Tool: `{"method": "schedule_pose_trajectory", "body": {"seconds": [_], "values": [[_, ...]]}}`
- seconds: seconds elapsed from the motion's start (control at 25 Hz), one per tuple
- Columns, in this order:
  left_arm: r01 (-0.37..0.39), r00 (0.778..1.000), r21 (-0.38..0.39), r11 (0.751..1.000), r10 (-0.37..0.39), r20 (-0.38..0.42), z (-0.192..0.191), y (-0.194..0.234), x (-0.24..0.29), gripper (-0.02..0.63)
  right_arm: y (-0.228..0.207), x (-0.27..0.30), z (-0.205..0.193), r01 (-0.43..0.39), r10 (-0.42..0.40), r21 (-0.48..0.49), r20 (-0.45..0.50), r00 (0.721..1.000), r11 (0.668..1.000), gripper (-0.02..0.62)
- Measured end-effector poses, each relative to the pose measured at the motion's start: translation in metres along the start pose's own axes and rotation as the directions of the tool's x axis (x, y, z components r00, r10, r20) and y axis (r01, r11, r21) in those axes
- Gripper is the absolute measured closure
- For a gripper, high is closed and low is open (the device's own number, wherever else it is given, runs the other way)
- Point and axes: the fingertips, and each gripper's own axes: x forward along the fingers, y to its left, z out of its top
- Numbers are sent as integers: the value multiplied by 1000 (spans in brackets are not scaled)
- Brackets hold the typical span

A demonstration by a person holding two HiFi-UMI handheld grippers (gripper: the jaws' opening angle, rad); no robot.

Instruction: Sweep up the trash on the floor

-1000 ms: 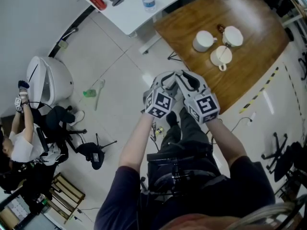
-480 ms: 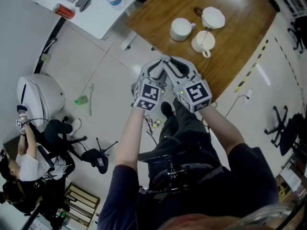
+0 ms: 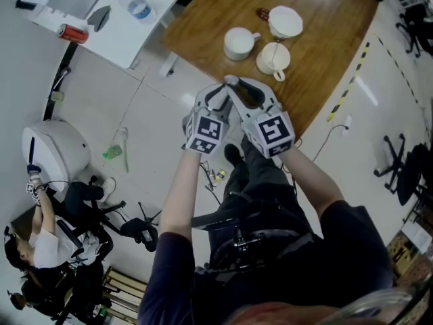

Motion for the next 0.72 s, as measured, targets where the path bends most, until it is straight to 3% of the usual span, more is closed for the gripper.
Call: {"method": "schedule_pose_trajectory", "body": {"seconds": [0.48,0.56,0.72], "values": [[-7,1000,-18,1000,6,-16,-1,0,5,497,-10,0,0,-15,15,7,-11,1000,1000,471],[-14,1000,-30,999,13,-16,-1,2,5,497,-8,-2,6,-42,41,21,6,999,999,412],[-16,1000,-61,998,15,-12,-4,0,4,497,-6,-9,10,-61,61,-13,13,998,998,411]]}}
